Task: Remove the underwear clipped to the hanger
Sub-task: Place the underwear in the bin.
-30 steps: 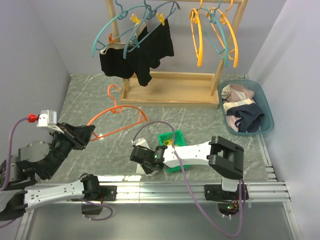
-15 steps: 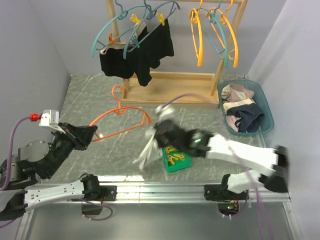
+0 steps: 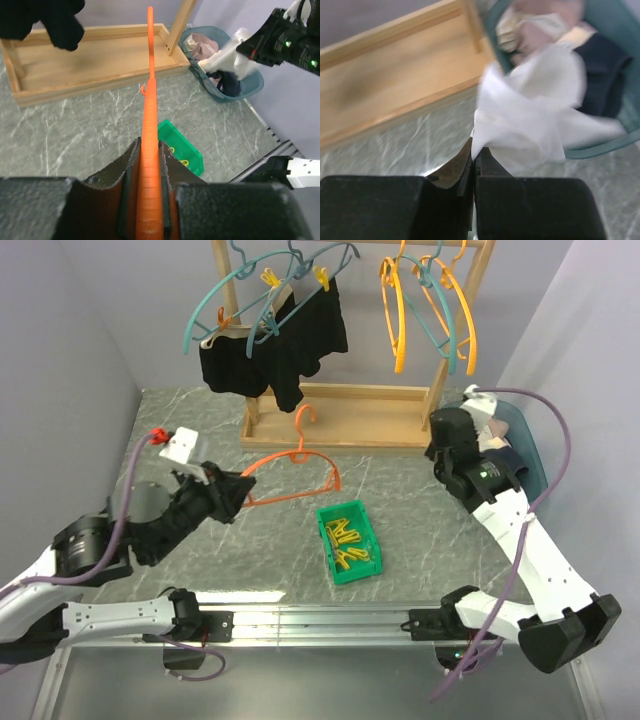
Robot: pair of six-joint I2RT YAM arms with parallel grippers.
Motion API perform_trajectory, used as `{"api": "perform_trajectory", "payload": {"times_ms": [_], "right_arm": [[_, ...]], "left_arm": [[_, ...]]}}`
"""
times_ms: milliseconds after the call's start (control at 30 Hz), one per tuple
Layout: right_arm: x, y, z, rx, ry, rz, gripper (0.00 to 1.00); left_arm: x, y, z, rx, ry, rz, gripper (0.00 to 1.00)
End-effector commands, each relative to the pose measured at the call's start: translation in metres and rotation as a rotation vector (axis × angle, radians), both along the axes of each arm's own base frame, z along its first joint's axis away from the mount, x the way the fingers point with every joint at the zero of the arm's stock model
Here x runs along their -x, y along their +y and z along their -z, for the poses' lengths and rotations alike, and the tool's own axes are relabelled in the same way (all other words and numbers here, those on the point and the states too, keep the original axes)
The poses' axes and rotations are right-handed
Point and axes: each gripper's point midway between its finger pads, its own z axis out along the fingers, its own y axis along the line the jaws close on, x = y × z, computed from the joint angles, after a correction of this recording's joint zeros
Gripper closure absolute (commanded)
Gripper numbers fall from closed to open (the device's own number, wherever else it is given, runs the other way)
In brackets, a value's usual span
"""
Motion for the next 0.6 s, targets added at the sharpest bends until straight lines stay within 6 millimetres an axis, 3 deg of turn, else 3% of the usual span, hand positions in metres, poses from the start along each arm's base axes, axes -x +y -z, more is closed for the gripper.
{"api": "perform_trajectory", "payload": {"times_ms": [0,100,133,267,300,400,433,567], "right_arm": [[-0.012,-0.041,-0.018,0.036,-0.064,0.140,1.00],[-0.024,-0.069,-0.034,0.041,-0.104,0.238,1.00],[-0.026,-0.079,-0.046,0.036,-0.134,0.275,1.00],[-0.037,-0.115,-0.061,0.031,-0.165,0.374,1.00],[-0.043,-0.131,-0.059,0.031,-0.152,0.415,1.00],[-0.061,-0.147,-0.039,0.009,-0.096,0.441,1.00],[-0.063,-0.164,-0.033,-0.007,-0.089,0.486,1.00],[-0.090,-0.179,0.001,-0.036,-0.025,0.521,1.00]], "left_arm": [[-0.003,-0.019,-0.047,0.050,-0.115,0.058,0.99],[-0.008,-0.030,-0.069,0.039,-0.161,0.064,0.99],[-0.009,-0.033,-0.072,0.033,-0.171,0.068,0.99],[-0.018,-0.051,-0.082,-0.005,-0.228,0.073,0.99],[-0.021,-0.051,-0.084,-0.023,-0.246,0.063,0.99],[-0.028,-0.054,-0.091,-0.029,-0.266,0.031,0.99],[-0.029,-0.055,-0.092,-0.032,-0.268,0.025,0.99],[-0.036,-0.053,-0.100,-0.028,-0.303,-0.020,0.99]]}}
